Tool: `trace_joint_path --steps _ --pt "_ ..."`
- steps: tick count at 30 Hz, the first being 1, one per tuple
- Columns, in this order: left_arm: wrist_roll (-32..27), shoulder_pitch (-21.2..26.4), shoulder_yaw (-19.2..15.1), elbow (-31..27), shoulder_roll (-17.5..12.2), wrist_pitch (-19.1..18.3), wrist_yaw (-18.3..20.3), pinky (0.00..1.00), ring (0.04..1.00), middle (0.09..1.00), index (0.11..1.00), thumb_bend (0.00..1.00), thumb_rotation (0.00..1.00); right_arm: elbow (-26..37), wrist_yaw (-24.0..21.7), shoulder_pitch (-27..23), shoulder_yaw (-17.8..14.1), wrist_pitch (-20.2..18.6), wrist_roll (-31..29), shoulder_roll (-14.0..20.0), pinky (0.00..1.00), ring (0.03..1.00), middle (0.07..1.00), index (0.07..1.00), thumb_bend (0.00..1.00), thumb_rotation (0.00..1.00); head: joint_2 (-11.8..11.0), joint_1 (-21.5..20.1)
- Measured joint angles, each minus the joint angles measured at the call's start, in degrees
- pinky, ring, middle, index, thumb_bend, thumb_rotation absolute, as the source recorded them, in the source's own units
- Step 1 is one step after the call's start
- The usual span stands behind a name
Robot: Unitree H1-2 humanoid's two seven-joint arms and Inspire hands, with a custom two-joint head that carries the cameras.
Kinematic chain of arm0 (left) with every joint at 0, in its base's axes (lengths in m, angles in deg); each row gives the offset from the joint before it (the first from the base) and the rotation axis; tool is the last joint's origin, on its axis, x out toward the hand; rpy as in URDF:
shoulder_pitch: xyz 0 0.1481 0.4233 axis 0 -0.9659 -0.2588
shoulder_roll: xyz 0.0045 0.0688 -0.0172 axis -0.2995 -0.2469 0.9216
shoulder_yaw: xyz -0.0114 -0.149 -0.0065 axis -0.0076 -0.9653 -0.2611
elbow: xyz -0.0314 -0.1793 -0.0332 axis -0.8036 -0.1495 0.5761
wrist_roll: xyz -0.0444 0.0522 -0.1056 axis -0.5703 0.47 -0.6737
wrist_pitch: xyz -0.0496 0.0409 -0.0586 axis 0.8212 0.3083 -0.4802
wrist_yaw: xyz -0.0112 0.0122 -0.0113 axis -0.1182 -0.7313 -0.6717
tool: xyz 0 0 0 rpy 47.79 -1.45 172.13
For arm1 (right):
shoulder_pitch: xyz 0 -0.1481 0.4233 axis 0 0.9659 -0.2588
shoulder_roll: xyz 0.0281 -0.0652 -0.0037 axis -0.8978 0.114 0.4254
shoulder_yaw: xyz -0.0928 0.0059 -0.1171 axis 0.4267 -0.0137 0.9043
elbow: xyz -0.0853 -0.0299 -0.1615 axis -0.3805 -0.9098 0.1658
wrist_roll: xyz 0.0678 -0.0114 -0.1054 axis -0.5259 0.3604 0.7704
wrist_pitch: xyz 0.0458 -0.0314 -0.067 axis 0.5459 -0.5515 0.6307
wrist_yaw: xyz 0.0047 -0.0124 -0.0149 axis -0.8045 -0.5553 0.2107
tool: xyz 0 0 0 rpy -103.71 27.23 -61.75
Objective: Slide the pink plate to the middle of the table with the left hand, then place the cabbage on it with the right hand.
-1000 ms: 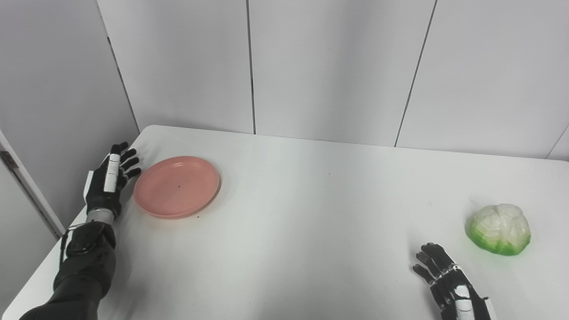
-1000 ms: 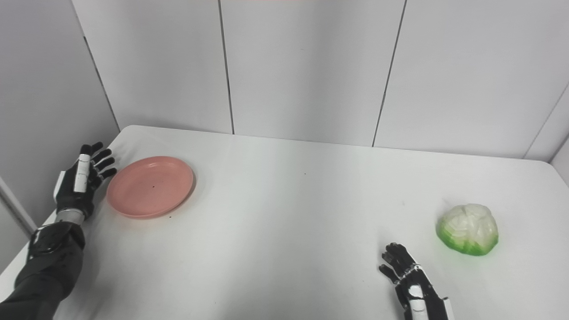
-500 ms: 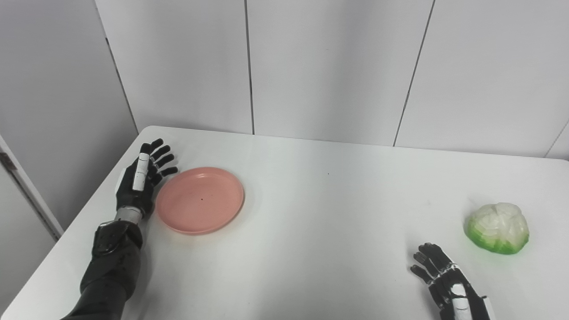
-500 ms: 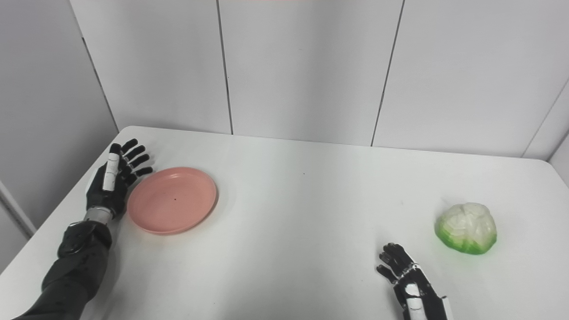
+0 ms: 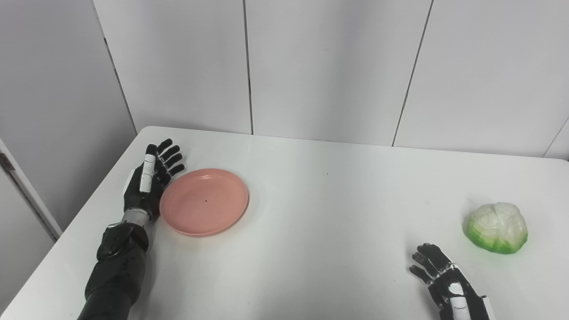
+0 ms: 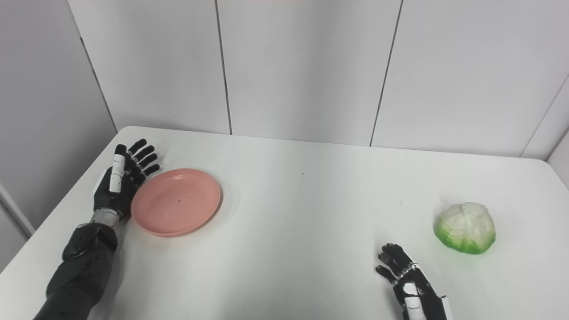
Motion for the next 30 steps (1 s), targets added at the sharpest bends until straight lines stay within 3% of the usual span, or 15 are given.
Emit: trace_joint_path --steps 11,19,24,30 --pt "0.3 -0.2 0.5 -1.1 1.2 -0.6 0.0 0.78 0.859 0.843 0.82 1.0 0.84 0.4 0.4 0.0 0.2 -0.5 0.3 0.0 0.81 0.824 0.828 0.788 0.84 0.81 0.5 -0.5" --pt "0.4 -1.1 1.8 -3.3 2.0 -1.3 0.7 0.7 0.835 0.819 0.822 1.0 0.86 0.8 1.0 0.0 0.4 -1.5 0.3 -0.1 0.81 0.829 0.827 0.786 0.83 0.81 0.7 -0.8" --pt "0.9 -2.3 3.0 -6.5 3.3 -2.4 0.1 0.73 0.847 0.826 0.826 0.98 0.88 0.9 1.1 0.0 0.5 -1.7 0.3 -0.1 0.81 0.828 0.828 0.788 0.83 0.81 0.9 -1.0" --pt "3.0 -4.2 3.8 -11.5 5.7 -5.1 -3.2 0.78 0.831 0.805 0.786 0.98 0.87 1.2 1.1 0.0 0.7 -2.3 0.4 -0.1 0.81 0.831 0.832 0.791 0.83 0.81 1.2 -1.3"
